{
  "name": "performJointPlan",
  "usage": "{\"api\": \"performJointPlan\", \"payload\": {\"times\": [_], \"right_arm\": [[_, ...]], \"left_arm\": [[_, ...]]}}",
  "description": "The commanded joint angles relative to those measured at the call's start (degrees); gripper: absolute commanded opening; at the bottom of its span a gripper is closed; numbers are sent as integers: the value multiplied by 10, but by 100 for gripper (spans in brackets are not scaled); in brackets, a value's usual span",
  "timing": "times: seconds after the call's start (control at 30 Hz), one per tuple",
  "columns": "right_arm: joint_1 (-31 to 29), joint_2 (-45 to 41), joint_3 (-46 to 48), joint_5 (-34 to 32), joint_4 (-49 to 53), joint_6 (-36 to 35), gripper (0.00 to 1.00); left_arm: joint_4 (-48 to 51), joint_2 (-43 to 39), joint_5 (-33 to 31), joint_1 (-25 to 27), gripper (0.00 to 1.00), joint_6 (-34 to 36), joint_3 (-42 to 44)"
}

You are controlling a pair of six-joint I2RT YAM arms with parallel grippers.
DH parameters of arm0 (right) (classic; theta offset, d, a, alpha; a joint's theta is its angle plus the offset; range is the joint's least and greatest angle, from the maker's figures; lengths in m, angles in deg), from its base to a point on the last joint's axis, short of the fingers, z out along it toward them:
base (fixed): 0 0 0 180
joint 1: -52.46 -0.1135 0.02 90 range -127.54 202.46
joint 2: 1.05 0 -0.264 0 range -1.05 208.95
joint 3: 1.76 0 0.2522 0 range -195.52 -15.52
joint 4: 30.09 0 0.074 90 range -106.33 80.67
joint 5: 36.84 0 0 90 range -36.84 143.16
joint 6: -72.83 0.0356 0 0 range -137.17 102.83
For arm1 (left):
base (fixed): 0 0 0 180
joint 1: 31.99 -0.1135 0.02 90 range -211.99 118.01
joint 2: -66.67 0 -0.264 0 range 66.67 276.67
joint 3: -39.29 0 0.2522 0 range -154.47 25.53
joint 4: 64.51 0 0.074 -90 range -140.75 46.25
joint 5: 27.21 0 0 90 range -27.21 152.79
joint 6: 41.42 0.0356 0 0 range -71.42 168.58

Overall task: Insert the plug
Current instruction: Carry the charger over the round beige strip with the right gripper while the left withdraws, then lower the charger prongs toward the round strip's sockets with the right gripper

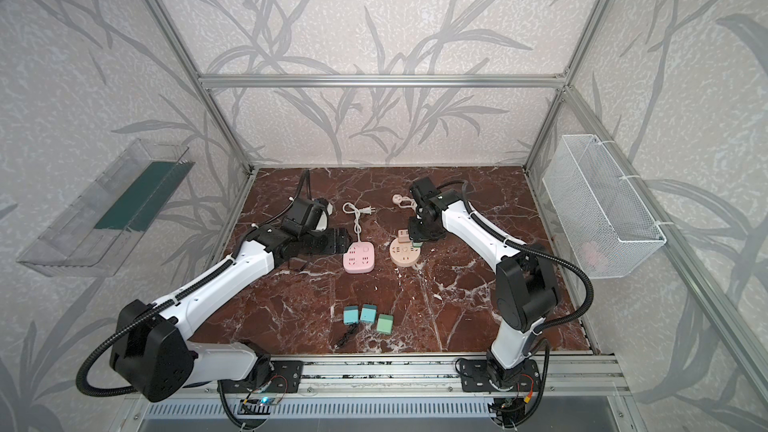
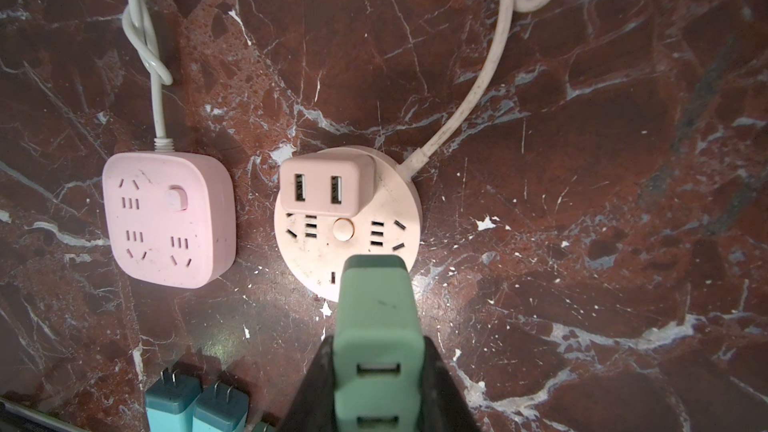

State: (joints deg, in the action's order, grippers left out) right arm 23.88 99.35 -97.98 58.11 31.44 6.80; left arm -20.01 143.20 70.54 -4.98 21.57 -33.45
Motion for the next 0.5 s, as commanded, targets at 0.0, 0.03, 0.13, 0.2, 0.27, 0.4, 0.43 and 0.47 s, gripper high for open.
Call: {"api": "performJointPlan", "payload": {"times": [0.0,0.03,0.13,0.2,0.27,0.4,0.43,0.47], "right_arm": [[-4,10,-15,-5,-4,10,0],[-5,13,-16,-7,-4,10,0],[-9,24,-23,-13,0,7,0],[-12,30,-26,-17,1,6,0],[-16,37,-32,-19,4,5,0],[-21,47,-41,-39,12,6,0],[-21,48,-42,-41,12,6,0],[-21,50,-43,-41,11,6,0]], "left_arm": [[-7,-6,2,1,90,0,6],[-9,-6,3,2,90,0,7],[-12,-1,11,2,90,-2,8],[-16,2,16,1,90,-4,8],[-20,5,21,1,90,-6,9],[-21,8,24,1,89,-5,7],[-21,8,25,2,90,-5,6],[-21,9,25,1,89,-5,6]]}}
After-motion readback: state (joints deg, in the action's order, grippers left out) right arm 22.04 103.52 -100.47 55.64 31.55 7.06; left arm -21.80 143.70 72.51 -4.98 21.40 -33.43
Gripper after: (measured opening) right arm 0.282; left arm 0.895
